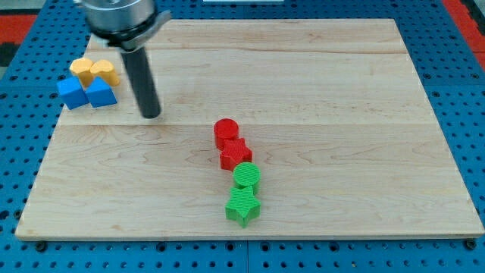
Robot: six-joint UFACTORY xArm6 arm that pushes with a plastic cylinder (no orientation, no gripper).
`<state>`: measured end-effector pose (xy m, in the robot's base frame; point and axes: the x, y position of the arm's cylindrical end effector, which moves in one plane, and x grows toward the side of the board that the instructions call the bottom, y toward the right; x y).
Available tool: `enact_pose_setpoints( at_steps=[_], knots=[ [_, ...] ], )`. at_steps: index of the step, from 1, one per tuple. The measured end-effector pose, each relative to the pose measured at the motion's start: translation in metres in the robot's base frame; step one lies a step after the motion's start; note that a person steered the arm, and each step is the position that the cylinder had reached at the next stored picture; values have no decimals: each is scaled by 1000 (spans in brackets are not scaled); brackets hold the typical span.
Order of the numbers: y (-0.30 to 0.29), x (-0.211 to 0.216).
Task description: Separate the blue triangle from the blue cube
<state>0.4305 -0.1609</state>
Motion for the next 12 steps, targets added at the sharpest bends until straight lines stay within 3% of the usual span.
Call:
enact_pose_setpoints(
  at_steps=[1, 2, 3, 5, 9, 12],
  knots=[
    [-47, 35],
    [-132, 38],
    [-144, 37],
    [-143, -5],
    [-137, -11],
    [-90, -13]
  ],
)
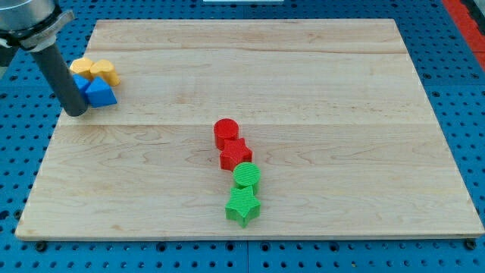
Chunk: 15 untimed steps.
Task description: Separate the blue triangle from the blue cube
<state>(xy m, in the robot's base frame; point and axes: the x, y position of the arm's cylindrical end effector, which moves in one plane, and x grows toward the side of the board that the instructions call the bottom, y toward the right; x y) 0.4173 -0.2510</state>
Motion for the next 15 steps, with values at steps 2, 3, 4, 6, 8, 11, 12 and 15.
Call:
enact_pose_setpoints(
  at_steps=[2, 3, 4, 6, 8, 11, 12, 15],
  knots=[
    [49, -19],
    [59, -21],
    [57, -21],
    [31, -18],
    [27, -18],
    [27, -15],
    [0, 31],
    [-49, -7]
  ],
)
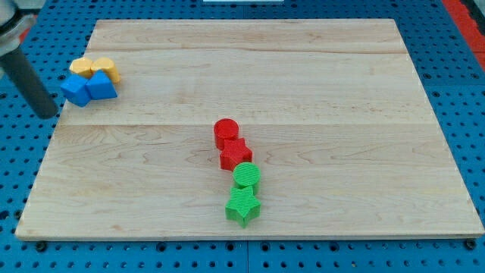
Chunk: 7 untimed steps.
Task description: Separate the blue triangle from the blue cube
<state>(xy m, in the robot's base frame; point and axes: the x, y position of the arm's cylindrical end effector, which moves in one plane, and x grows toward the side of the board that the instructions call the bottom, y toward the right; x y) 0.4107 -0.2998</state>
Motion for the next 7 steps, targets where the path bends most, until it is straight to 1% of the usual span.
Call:
enact_pose_setpoints(
  at_steps=[1, 2, 3, 4, 5, 6, 7],
  knots=[
    [16, -13],
    [17, -20],
    [43, -35],
    [71, -40],
    [96, -40],
    [109, -32],
    [123, -8]
  ],
)
